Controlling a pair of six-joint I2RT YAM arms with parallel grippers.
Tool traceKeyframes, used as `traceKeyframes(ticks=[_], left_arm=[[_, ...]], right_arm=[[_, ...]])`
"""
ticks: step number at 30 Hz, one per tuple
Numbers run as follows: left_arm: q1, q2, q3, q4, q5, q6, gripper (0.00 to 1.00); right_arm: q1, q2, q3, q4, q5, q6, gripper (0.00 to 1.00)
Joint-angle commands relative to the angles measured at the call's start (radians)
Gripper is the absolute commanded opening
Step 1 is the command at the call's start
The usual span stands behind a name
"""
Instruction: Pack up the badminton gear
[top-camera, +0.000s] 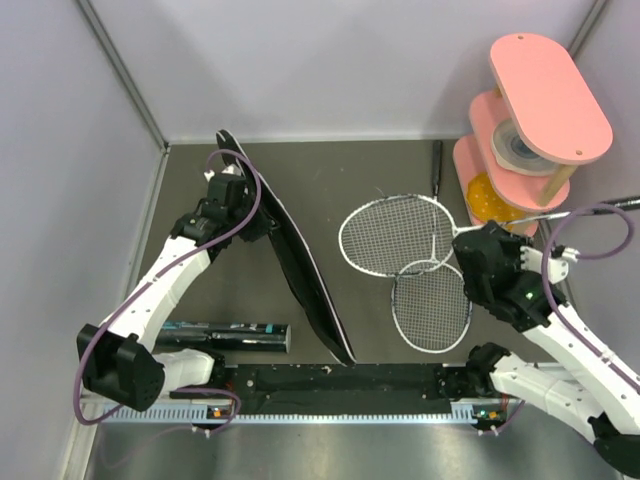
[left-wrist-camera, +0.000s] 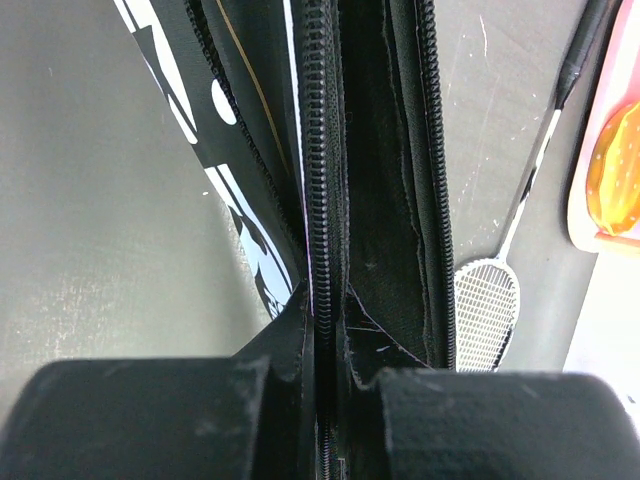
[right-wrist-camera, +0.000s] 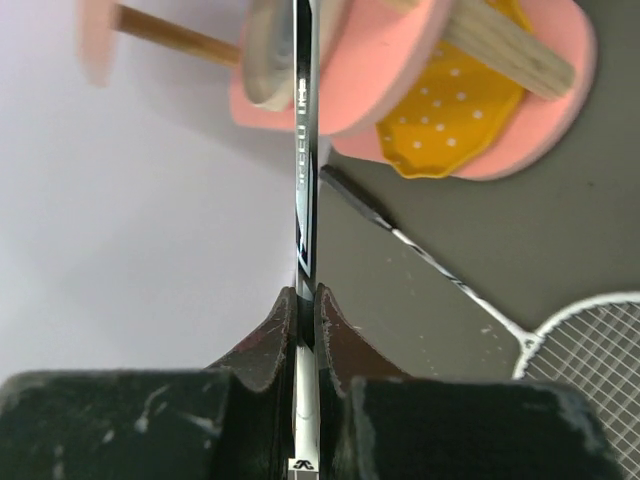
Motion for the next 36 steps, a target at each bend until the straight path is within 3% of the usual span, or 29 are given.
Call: traceKeyframes(ticks=[1,5,9,16,23,29,30,32,35,36], left_arm=[[0.002,-0.042,0.007,0.083,0.009,-0.005,0.0],[-0.001,-0.04,0.007,0.083,-0.002,-0.002,0.0],[-0.001,-0.04,0.004,0.083,-0.011,0.0,0.0],[-0.001,-0.025,0.005,0.083,-0.01,0.004,0.0],[0.0,-0.016,0.028,0.049,-0.053,0.017,0.0],[0.005,-0.014,0.04,0.039,-0.116,0.032,0.0],[0.006,-0.012,0.045,0.032,-0.122,0.037,0.0],[0.006,-0.012,0.059,0.022,-0.142,0.04,0.0],[0.008,-0.009,0.065,0.014,-0.159,0.046,0.0],[0.008,-0.008,0.07,0.011,-0.171,0.049,0.0]], right_arm=[[-0.067,0.014,-0.111,-0.153,-0.106,0.401,0.0],[-0.088,0.144,-0.182,-0.155,-0.3,0.619,0.0],[-0.088,0.25,-0.205,-0.105,-0.371,0.765,0.0],[-0.116,0.449,-0.234,0.197,-0.534,0.799,0.0],[-0.149,0.551,-0.25,0.308,-0.6,0.779,0.04],[-0.157,0.58,-0.296,0.388,-0.654,0.658,0.34],[-0.159,0.579,-0.297,0.409,-0.663,0.574,0.43],[-0.157,0.563,-0.291,0.426,-0.675,0.452,0.5],[-0.157,0.508,-0.271,0.452,-0.703,0.133,0.56],[-0.157,0.453,-0.27,0.458,-0.704,-0.075,0.59]])
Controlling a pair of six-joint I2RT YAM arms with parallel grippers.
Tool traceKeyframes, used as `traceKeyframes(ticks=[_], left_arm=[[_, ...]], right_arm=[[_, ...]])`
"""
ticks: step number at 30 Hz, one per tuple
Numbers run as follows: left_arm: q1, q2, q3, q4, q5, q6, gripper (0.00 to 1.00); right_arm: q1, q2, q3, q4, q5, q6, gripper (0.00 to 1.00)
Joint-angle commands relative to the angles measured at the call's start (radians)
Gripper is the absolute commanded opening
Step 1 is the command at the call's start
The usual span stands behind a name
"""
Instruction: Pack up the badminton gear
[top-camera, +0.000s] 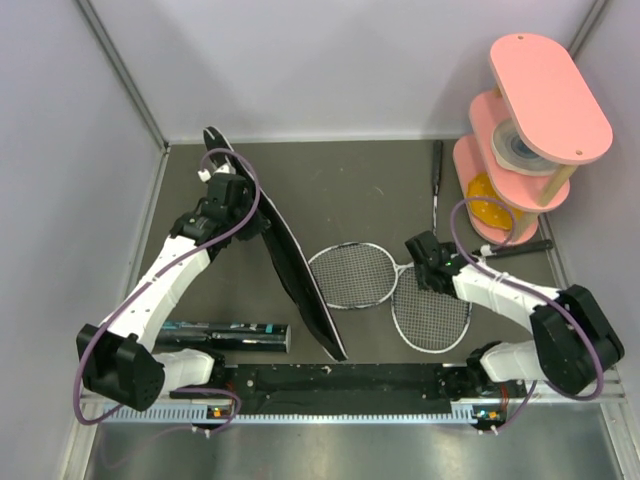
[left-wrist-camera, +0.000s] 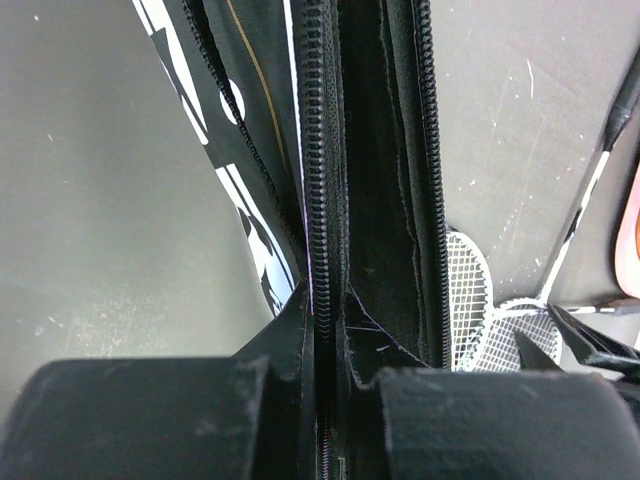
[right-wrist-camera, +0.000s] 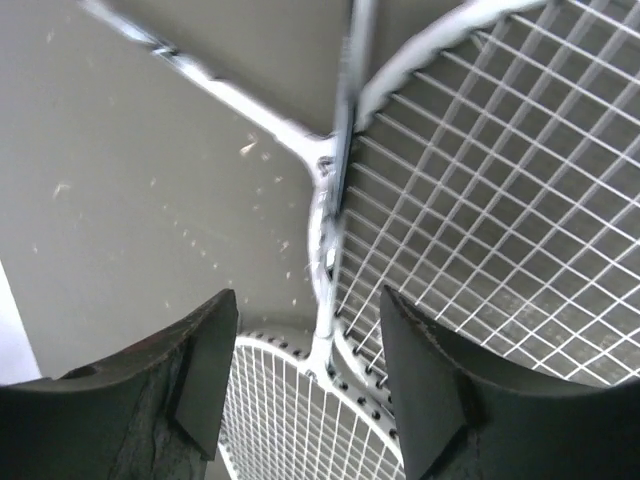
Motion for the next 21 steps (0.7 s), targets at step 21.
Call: traceKeyframes(ticks=[21], left_arm=[[0.017,-0.004,0.048,0.048,-0.068,0.038,0.0]], right_arm=[[-0.086,0.14,0.455,-0.211,-0.623,-2.712,0.72]])
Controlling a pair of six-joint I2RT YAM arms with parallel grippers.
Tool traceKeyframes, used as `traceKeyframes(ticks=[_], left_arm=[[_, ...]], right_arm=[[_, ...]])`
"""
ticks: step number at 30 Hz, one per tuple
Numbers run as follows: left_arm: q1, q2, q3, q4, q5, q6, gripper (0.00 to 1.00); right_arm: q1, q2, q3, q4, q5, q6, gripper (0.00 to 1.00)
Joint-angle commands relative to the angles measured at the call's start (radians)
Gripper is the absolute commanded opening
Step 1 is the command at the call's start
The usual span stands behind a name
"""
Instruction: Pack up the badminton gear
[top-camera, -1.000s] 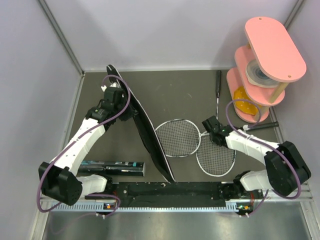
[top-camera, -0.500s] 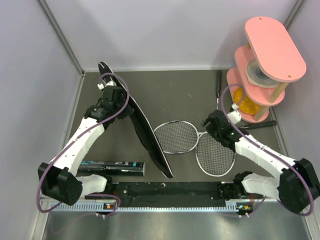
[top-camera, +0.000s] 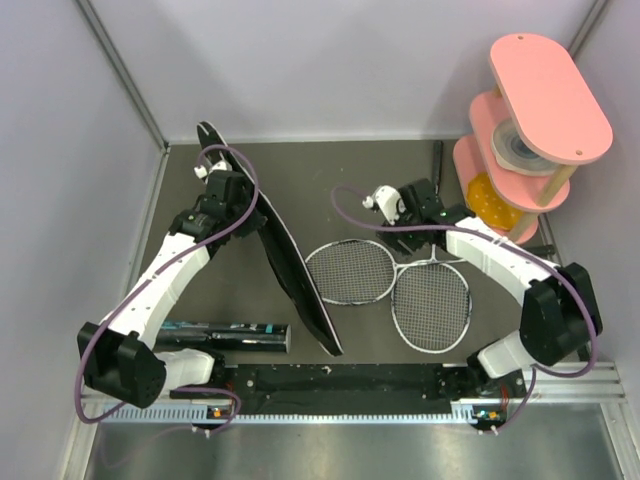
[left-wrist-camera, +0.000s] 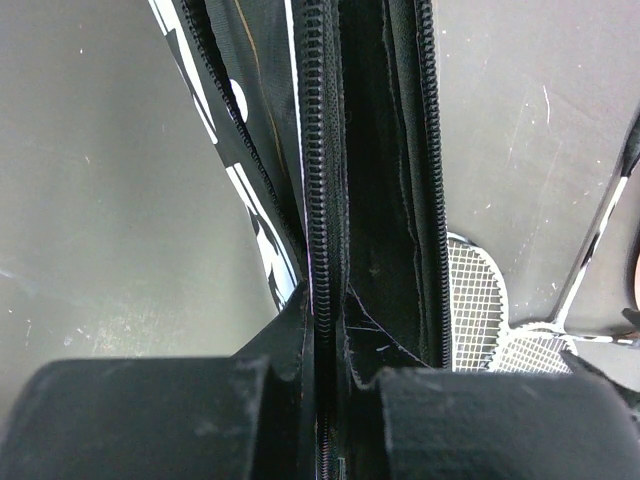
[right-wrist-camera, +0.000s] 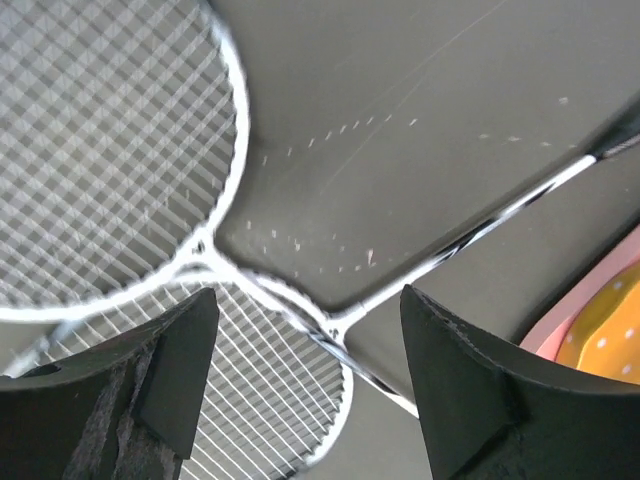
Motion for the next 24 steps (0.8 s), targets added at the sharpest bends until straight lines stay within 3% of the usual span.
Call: traceKeyframes(ticks=[1,6,18,24], left_arm=[[0.004,-0.013,0.021,0.061,0.0,0.012,0.0],[0.004,0.002,0.015,0.065,0.02,0.006,0.0],[0.01,0.016,0.014,0.067,0.01,0.003,0.0],[0.018,0.021,0.014,0.067,0.003,0.006,0.0]], right_arm=[[-0.088,0.008,-0.011,-0.074,-0.176,-0.392,0.71],[-0.141,0.037,-0.006,-0.074,-0.282,-0.487,0.55],[-0.156,0.17,-0.014,-0.077,-0.377,-0.503,0.52],[-0.156,0.218,-0.02,-0.077,-0.419,-0.51,0.45]])
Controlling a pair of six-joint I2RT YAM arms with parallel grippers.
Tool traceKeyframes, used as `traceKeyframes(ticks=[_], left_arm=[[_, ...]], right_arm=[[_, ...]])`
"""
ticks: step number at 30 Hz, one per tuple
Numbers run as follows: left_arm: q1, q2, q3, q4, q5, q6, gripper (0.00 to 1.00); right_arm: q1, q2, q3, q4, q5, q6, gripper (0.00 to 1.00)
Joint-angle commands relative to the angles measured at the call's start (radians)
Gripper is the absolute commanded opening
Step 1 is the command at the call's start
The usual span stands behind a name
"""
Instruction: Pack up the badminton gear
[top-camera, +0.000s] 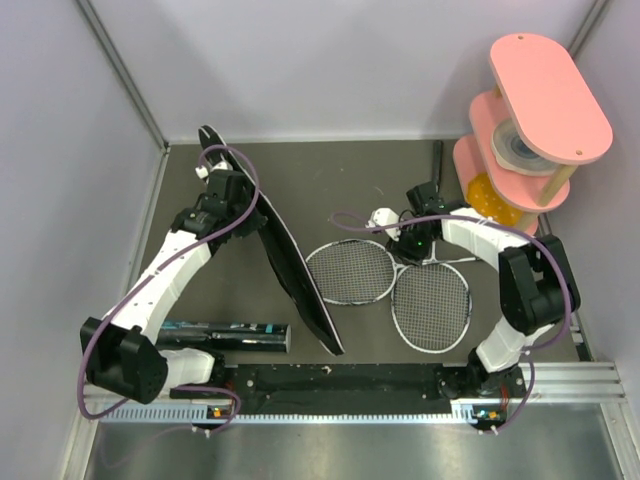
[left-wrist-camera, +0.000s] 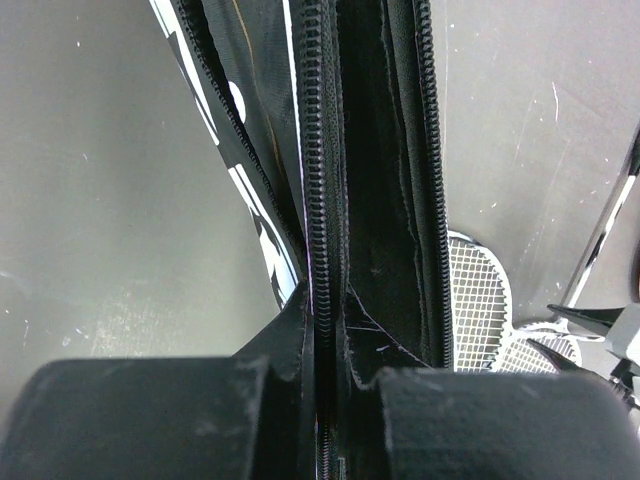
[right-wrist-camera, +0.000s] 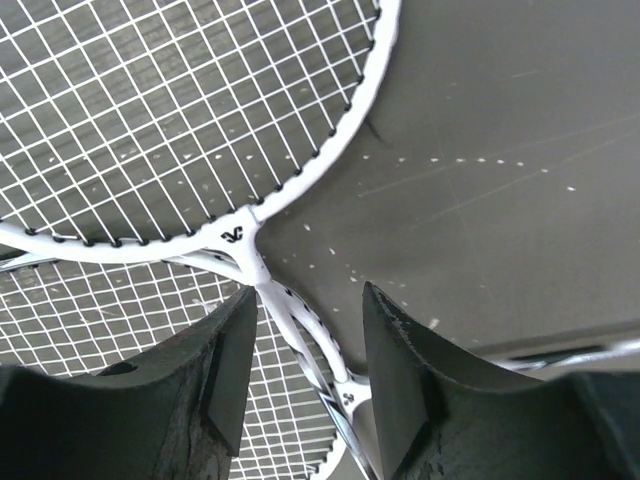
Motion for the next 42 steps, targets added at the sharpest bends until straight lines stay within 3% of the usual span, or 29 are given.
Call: traceKeyframes(ticks=[1,18,21,24,27,30,33,42], left_arm=[[0.008,-0.003,0.014,0.063,-0.014,0.008,0.0],[0.015,0.009,0.013,0.062,-0.022,0.008,0.0],[0.017,0.009,0.013,0.062,-0.03,0.011,0.0],[0.018,0.008,0.011,0.062,-0.039,0.011,0.0],[0.02,0.008,0.013,0.062,-0.045,0.012,0.0],[0.025,0.003,0.016,0.062,-0.071,0.014,0.0],[0.028,-0.006,0.016,0.063,-0.109,0.014,0.0],[0.054,0.034,0.06,0.013,-0.209,0.002,0.0]], right_arm=[[-0.007,0.039,0.007,0.003,-0.075,-0.019,0.44],[-0.011,0.135,0.025,0.013,-0.191,-0.03,0.38],[-0.011,0.16,0.035,0.013,-0.179,-0.033,0.33],[-0.011,0.171,0.038,0.014,-0.156,-0.041,0.22],[-0.011,0.169,0.047,0.02,-0.142,-0.041,0.02],[-0.011,0.117,0.038,0.074,-0.112,-0.009,0.0],[-0.011,0.033,0.025,0.137,-0.064,0.037,0.0],[0.055,-0.061,0.107,0.151,0.229,0.431,0.0]])
